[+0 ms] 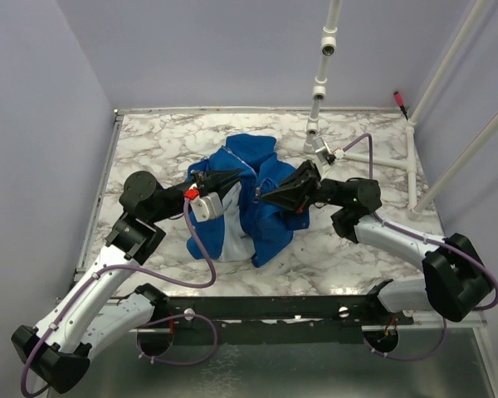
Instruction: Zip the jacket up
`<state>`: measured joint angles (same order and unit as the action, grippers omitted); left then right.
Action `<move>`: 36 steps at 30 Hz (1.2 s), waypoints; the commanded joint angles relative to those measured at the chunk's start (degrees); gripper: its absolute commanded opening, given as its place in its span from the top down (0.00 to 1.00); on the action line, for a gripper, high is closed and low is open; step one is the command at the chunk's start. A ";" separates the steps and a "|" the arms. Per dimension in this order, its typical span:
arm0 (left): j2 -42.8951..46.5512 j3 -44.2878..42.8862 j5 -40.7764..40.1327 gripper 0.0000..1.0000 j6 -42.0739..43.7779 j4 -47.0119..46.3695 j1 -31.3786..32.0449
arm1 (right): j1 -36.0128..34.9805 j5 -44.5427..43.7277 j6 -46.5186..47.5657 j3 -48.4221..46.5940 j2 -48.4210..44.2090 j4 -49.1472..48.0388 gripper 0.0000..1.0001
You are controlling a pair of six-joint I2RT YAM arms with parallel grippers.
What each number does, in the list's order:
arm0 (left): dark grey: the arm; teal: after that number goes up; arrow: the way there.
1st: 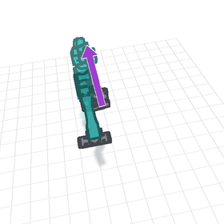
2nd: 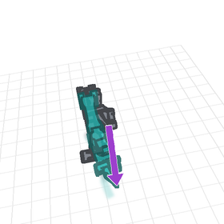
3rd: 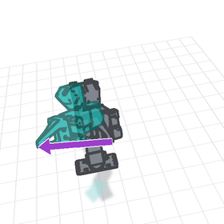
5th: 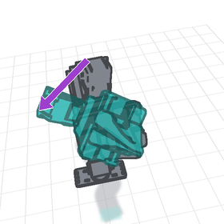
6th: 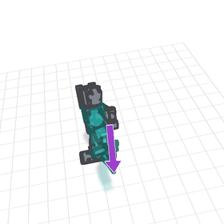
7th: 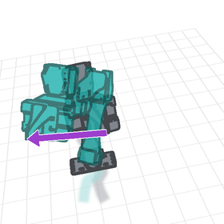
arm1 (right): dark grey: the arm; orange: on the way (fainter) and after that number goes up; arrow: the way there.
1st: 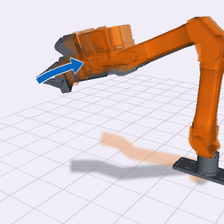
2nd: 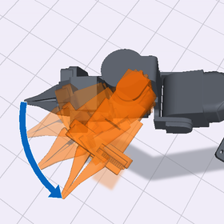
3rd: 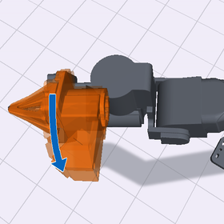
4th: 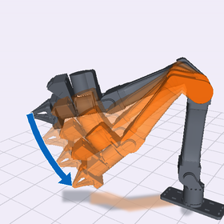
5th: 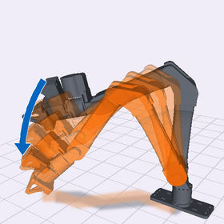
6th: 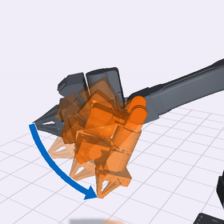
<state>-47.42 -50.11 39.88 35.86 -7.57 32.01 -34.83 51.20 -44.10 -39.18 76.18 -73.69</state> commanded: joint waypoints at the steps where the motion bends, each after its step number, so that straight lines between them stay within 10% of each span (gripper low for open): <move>1: 0.66 -0.79 1.34 1.00 0.75 -2.30 0.25 | -0.50 -0.79 -0.88 -2.40 0.53 -3.13 0.99; 36: 1.10 -0.63 1.52 1.00 1.09 -1.84 0.25 | -0.43 -2.57 -0.81 -2.92 -0.16 -2.94 0.99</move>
<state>-47.42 -50.11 39.88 36.10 -7.55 32.01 -34.83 50.48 -44.58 -40.23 76.49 -73.89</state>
